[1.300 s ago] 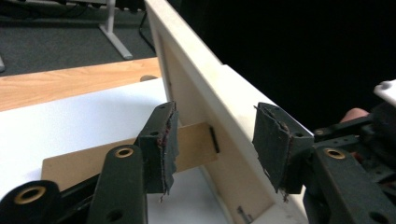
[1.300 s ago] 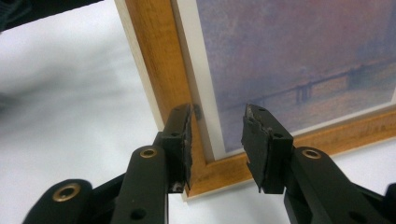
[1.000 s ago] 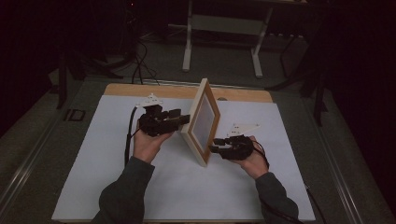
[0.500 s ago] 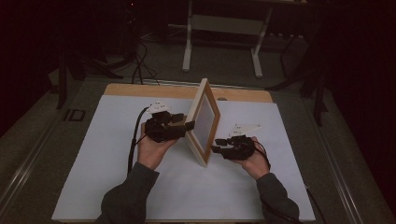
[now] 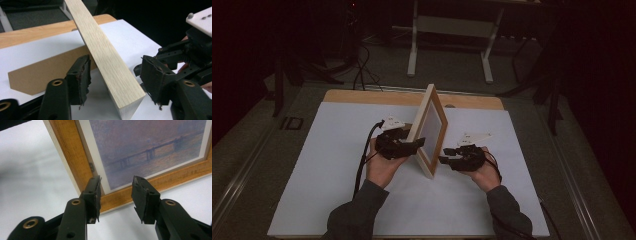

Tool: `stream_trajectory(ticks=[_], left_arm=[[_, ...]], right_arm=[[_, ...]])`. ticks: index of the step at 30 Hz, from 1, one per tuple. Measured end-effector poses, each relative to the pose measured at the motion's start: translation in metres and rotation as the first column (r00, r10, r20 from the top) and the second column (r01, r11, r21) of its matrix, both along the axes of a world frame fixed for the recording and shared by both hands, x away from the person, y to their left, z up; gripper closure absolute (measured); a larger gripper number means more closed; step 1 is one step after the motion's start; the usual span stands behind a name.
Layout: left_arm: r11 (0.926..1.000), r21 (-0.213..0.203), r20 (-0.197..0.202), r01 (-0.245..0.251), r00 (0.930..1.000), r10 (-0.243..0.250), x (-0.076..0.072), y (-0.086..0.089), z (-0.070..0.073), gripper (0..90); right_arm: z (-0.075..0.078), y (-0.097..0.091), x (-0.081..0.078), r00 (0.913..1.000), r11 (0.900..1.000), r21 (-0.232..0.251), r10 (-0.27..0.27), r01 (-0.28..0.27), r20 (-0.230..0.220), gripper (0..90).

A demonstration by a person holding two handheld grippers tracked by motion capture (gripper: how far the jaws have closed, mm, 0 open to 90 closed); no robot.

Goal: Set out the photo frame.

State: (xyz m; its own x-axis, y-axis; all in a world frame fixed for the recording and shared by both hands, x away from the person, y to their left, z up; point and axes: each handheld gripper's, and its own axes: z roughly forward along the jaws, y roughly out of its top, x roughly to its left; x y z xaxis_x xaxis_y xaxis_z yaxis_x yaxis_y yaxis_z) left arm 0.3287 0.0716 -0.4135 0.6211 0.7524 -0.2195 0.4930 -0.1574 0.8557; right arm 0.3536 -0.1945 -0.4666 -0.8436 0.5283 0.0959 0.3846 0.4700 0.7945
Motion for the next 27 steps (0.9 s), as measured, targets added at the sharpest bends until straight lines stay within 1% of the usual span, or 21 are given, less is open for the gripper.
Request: stream_trajectory(ticks=[5,6,7,13,15,22,27], left_arm=[[1.0000,0.005,-0.012,-0.003,0.9999,0.003,0.0001,-0.0004,-0.0029,51.3],[1.0000,-0.001,-0.024,0.000,0.9997,0.000,0.0004,0.0003,-0.0038,52.4],[1.0000,-0.008,-0.031,-0.001,0.9995,0.001,0.0007,0.0006,-0.0041,52.7],[0.9999,-0.002,-0.035,-0.016,0.9993,0.016,-0.0004,-0.0007,-0.0034,53.9],[0.9997,0.003,-0.034,-0.025,0.9991,0.025,-0.0012,-0.0015,-0.0032,54.2],[0.9994,0.012,-0.033,-0.033,0.9989,0.033,-0.0017,-0.0021,-0.0024,55.1],[0.9985,0.024,-0.036,-0.050,0.9981,0.050,-0.0011,0.0007,-0.0015,57.1]], right_arm=[[-0.0004,0.0008,-0.0003,1.0000,1.0000,-0.001,0.001,-0.001,-0.004,58.0],[-0.0003,0.0008,-0.0002,1.0000,1.0000,-0.002,0.001,-0.001,-0.003,57.9],[-0.0001,0.0009,-0.0004,1.0000,1.0000,-0.001,0.001,-0.001,-0.004,57.9],[0.0003,0.0016,-0.0002,1.0000,1.0000,0.004,0.001,-0.001,-0.006,57.6],[-0.0001,0.0021,0.0000,1.0000,1.0000,0.003,0.003,-0.003,-0.004,57.6],[0.0008,0.0028,-0.0002,1.0000,1.0000,0.007,0.003,-0.003,-0.001,57.4],[0.0025,0.0030,-0.0001,1.0000,0.9999,0.009,0.004,-0.004,0.002,57.3]])
